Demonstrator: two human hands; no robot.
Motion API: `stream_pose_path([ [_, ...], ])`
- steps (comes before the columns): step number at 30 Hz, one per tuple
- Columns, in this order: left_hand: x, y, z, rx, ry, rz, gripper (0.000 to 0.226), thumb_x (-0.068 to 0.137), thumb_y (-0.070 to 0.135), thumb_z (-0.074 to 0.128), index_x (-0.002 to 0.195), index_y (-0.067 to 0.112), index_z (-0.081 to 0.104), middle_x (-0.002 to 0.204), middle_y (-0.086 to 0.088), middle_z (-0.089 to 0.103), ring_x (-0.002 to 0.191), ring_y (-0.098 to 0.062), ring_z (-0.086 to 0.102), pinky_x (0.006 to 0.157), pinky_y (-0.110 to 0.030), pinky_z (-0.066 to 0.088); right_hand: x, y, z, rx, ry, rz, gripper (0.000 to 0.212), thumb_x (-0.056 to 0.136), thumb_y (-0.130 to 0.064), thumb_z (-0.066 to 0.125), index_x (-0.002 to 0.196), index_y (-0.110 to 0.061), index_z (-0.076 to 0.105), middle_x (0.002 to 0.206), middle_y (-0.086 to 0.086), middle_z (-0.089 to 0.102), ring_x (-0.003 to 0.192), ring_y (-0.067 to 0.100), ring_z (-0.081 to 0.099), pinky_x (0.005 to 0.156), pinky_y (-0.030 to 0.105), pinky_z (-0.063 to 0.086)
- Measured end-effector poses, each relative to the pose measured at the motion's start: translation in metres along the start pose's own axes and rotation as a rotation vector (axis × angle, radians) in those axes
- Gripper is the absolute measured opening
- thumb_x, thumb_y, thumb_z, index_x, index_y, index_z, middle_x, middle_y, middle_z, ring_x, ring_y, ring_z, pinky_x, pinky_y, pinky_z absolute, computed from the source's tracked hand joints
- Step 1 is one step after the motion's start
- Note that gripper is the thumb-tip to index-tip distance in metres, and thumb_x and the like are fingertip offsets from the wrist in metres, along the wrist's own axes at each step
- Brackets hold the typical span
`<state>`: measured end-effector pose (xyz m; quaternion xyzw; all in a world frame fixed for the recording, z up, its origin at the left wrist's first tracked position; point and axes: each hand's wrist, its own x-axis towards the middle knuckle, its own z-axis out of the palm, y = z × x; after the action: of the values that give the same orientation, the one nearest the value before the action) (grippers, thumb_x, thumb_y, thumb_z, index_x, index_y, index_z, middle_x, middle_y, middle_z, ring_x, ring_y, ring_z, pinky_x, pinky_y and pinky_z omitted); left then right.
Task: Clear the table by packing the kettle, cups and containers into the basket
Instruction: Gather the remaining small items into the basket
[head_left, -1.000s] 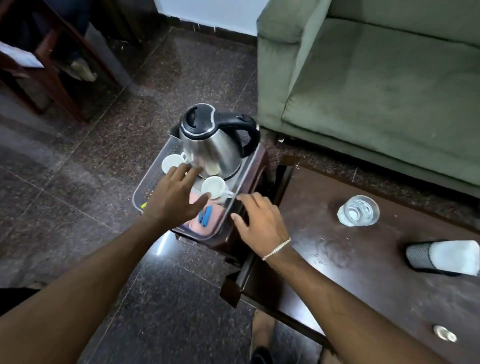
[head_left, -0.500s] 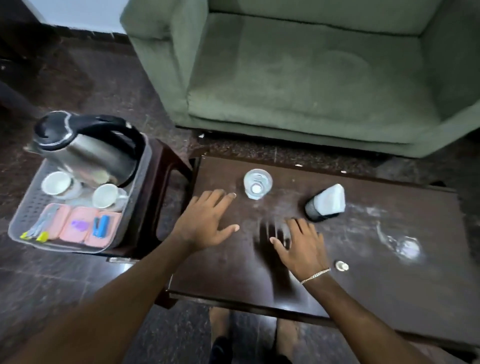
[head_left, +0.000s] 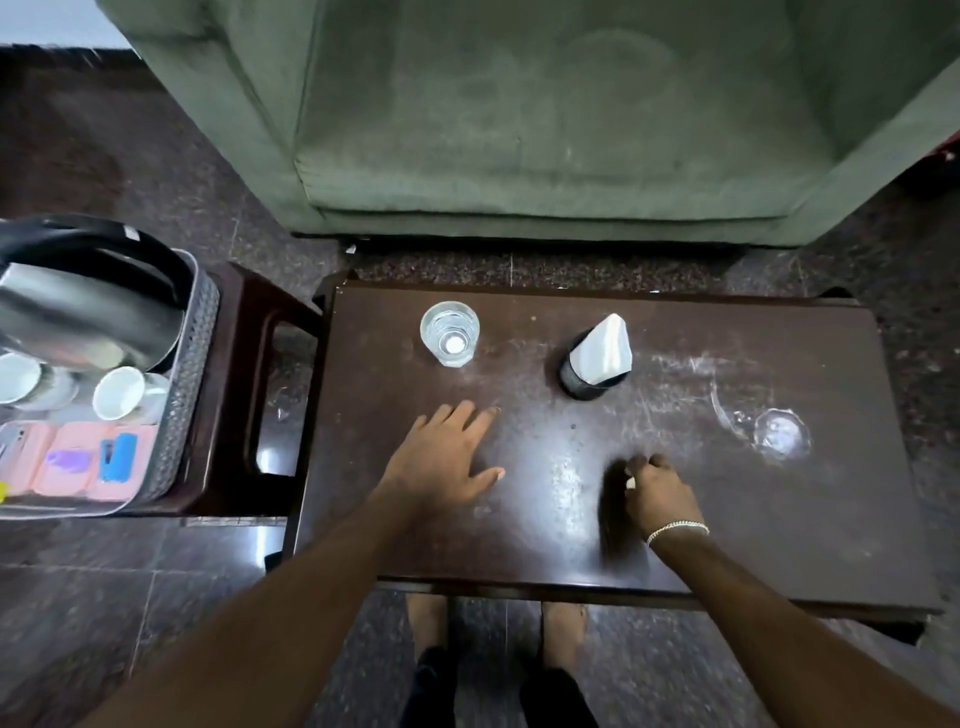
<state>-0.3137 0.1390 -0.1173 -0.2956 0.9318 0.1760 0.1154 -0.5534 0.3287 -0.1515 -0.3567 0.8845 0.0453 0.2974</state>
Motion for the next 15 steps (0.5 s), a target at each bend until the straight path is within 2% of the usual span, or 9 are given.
stream_pose_path([
  [3, -0.011, -0.016, 0.000, -0.009, 0.005, -0.027, 0.083, 0.090, 0.070, 0.046, 0.156, 0.022, 0.032, 0.136, -0.001, 0.050, 0.117, -0.026, 0.053, 0.093, -0.047, 0.050, 0.000, -0.020, 0.001, 0.012, 0.019, -0.077, 0.026, 0.089, -0.012, 0.064, 0.115, -0.011, 0.064, 0.114, 0.014, 0.058, 0.096, 0.042, 0.068, 0.083, 0.044, 0.054],
  [7, -0.032, -0.046, -0.018, -0.013, 0.039, -0.082, 0.083, 0.089, 0.069, 0.046, 0.156, 0.022, 0.034, 0.136, -0.002, 0.051, 0.118, -0.027, 0.055, 0.092, -0.048, 0.051, -0.010, -0.088, -0.011, 0.266, 0.065, -0.245, 0.017, 0.085, -0.007, 0.070, 0.101, -0.010, 0.076, 0.098, 0.013, 0.064, 0.089, 0.037, 0.067, 0.084, 0.037, 0.052],
  [10, -0.050, -0.076, -0.042, -0.002, 0.089, -0.134, 0.082, 0.089, 0.069, 0.048, 0.155, 0.022, 0.035, 0.136, -0.002, 0.052, 0.117, -0.027, 0.055, 0.091, -0.048, 0.053, -0.017, -0.158, -0.025, 0.415, 0.112, -0.379, 0.012, 0.081, -0.003, 0.074, 0.090, -0.008, 0.079, 0.086, 0.009, 0.072, 0.086, 0.023, 0.065, 0.087, 0.028, 0.045],
  [12, -0.067, -0.100, -0.059, 0.005, 0.113, -0.178, 0.083, 0.090, 0.068, 0.049, 0.156, 0.021, 0.035, 0.136, -0.003, 0.052, 0.118, -0.028, 0.055, 0.092, -0.048, 0.054, -0.022, -0.212, -0.036, 0.501, 0.074, -0.440, 0.018, 0.082, -0.005, 0.076, 0.097, -0.012, 0.081, 0.092, 0.002, 0.075, 0.085, 0.009, 0.062, 0.093, 0.019, 0.043],
  [14, -0.087, -0.126, -0.074, 0.008, 0.151, -0.231, 0.082, 0.088, 0.067, 0.052, 0.155, 0.020, 0.038, 0.134, -0.003, 0.054, 0.117, -0.028, 0.057, 0.091, -0.047, 0.054, -0.029, -0.263, -0.045, 0.558, 0.021, -0.492, 0.023, 0.083, -0.009, 0.076, 0.104, -0.019, 0.080, 0.093, -0.005, 0.068, 0.074, 0.003, 0.060, 0.082, 0.005, 0.042],
  [15, -0.099, -0.140, -0.081, 0.007, 0.172, -0.263, 0.082, 0.087, 0.066, 0.053, 0.153, 0.020, 0.040, 0.133, -0.003, 0.055, 0.116, -0.029, 0.058, 0.091, -0.047, 0.054, -0.032, -0.287, -0.048, 0.583, 0.005, -0.529, 0.025, 0.083, -0.009, 0.076, 0.105, -0.020, 0.080, 0.092, -0.005, 0.066, 0.071, 0.000, 0.060, 0.077, 0.003, 0.041],
])
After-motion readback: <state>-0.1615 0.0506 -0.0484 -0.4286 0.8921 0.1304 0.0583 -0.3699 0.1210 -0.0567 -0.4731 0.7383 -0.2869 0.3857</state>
